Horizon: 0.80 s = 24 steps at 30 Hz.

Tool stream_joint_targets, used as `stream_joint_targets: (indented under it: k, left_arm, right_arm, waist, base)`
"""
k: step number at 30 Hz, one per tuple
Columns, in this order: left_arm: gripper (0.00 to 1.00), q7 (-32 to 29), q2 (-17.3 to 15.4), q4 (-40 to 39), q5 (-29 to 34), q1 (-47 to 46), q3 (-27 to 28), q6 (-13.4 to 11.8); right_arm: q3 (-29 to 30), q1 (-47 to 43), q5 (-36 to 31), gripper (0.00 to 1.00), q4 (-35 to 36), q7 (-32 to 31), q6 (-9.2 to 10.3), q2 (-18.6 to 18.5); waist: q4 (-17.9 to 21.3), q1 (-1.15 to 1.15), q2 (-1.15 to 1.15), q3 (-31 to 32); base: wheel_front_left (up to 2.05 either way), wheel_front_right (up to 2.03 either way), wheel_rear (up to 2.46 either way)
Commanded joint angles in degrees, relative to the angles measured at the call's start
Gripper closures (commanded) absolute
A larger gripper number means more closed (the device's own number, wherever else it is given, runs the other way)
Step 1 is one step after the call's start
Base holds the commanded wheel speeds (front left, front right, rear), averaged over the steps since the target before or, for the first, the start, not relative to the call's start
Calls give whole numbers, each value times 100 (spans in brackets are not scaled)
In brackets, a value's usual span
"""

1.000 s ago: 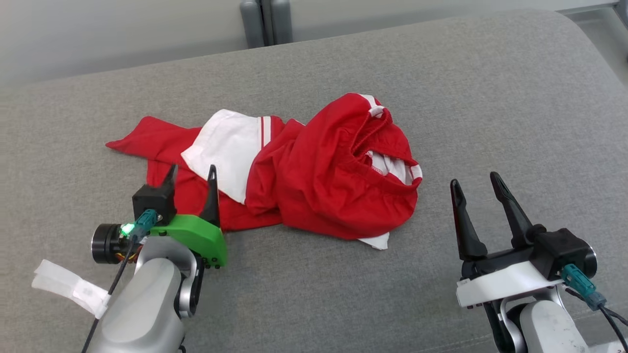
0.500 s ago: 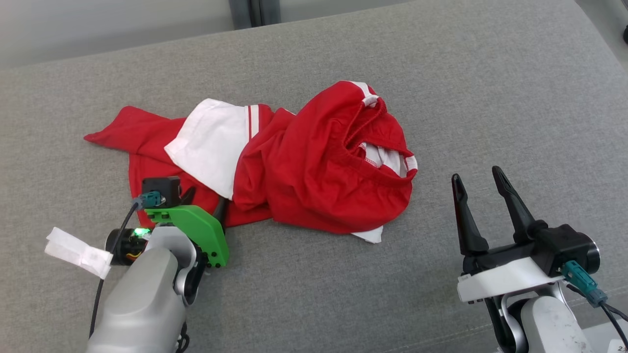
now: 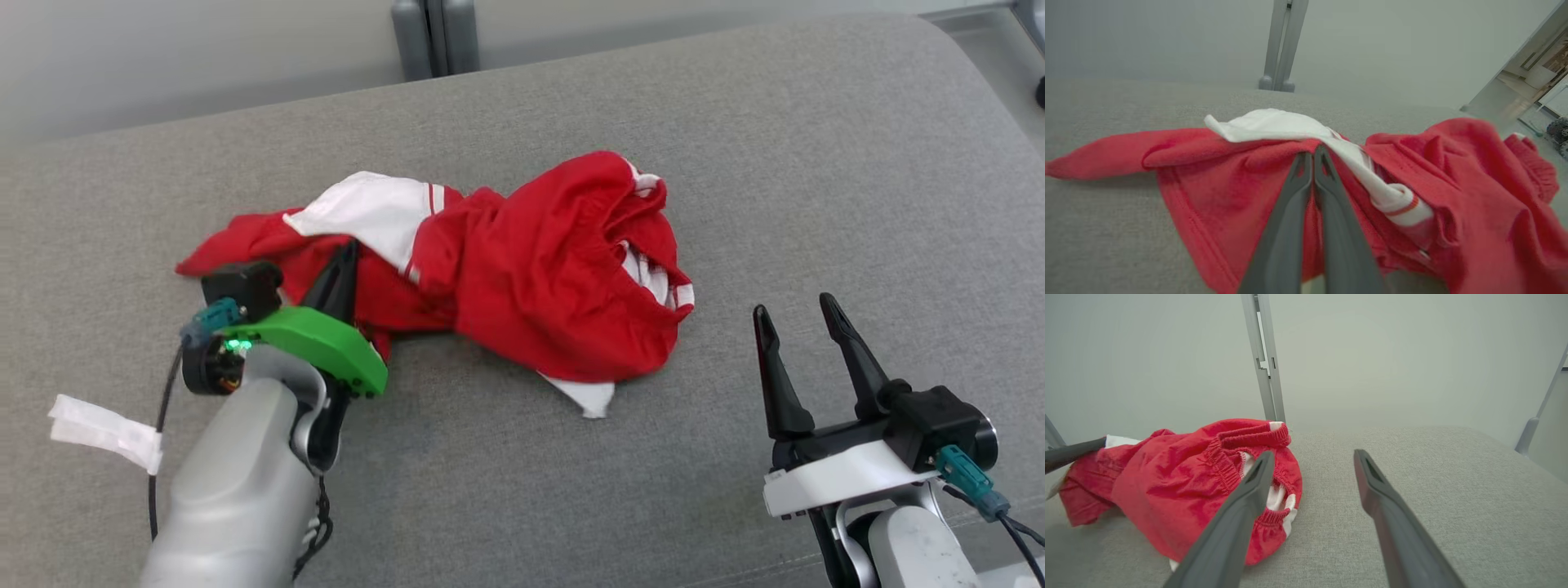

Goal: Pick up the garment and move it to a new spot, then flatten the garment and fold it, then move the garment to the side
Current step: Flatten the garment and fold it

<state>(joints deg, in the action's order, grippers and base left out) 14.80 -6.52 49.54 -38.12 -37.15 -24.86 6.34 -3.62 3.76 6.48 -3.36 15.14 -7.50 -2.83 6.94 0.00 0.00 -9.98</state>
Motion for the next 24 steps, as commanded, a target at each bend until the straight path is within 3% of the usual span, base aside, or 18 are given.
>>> stream_joint_targets:
  k: [1,10,17,24]
  left_arm:
    - [100,48,-117,-276,-29,-111,146,23]
    - [100,-88,-474,-2199,-443,-376,789,88]
    - [100,-406,-1231,-3309,-271,-709,1198,-364]
    - [100,-565,-2004,-4055,-210,-417,1806,-842]
  right_arm:
    - [-5,-88,43,0,-9,1,1,-11]
    - [2,-279,131,0,-65,1,1,-13]
    - [62,-364,136,0,-39,1,1,-10]
    - [143,-344,38,0,6,1,1,-12]
  waist:
    - [-197,0,0,212]
    - [-557,0,0,562]
    - [-799,0,0,619]
    - [-1109,0,0,476]
  base:
    - [0,0,0]
    - [0,0,0]
    - [0,0,0]
    - [0,0,0]
